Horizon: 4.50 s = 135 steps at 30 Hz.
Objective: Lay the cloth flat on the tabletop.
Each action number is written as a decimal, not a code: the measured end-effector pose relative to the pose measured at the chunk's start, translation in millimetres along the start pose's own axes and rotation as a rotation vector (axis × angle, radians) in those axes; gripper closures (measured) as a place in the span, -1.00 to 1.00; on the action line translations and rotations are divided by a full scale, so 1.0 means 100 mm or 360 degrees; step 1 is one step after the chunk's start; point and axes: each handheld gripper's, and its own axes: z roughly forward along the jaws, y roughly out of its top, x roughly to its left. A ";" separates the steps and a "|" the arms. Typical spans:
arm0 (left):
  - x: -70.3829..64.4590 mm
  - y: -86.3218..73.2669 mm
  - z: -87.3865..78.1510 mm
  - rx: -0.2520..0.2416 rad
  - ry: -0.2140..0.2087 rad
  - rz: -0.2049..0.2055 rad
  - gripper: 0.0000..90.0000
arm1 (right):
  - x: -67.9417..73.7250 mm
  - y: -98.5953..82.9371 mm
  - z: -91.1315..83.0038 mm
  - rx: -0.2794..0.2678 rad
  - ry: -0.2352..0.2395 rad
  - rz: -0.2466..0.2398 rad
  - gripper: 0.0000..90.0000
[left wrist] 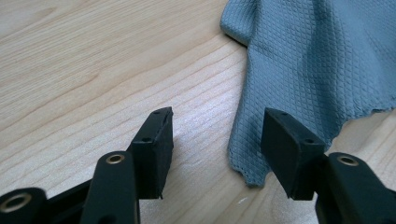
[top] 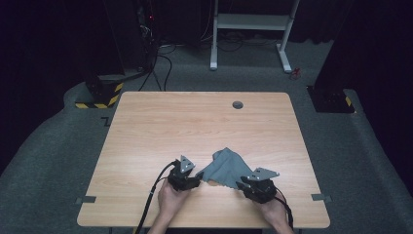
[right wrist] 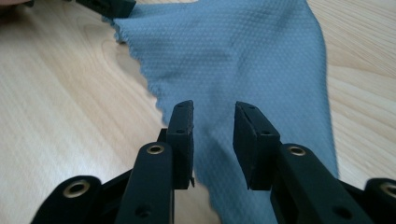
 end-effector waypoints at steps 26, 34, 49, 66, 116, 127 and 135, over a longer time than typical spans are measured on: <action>-0.07 -0.01 -0.02 -0.0013 -0.0133 0.0090 0.81 | 0.03 0.05 -0.06 0.0004 0.0082 0.0001 0.48; -0.04 0.00 -0.02 -0.0005 -0.0194 0.0089 0.97 | -0.42 0.28 0.18 -0.0002 -0.0111 0.0219 0.37; -0.03 -0.09 -0.35 -0.0060 -0.0291 0.0063 0.99 | -0.28 0.18 -0.01 -0.0024 -0.0018 0.0072 0.98; -0.09 0.24 -0.14 -0.0021 -0.0260 0.0024 0.21 | -0.28 0.26 -0.02 -0.0055 -0.0015 0.0096 0.66; -0.10 0.29 -0.01 -0.0002 -0.0224 0.0291 0.97 | -0.12 0.40 0.12 -0.0181 -0.0068 0.0040 0.39; -0.17 0.11 0.02 0.0033 -0.0244 0.0323 0.97 | -0.22 0.43 0.30 -0.0014 0.0034 0.0062 0.97; -0.04 0.04 -0.08 -0.0052 -0.0290 0.0124 0.75 | 0.22 0.42 0.15 -0.0074 0.0191 -0.0252 0.97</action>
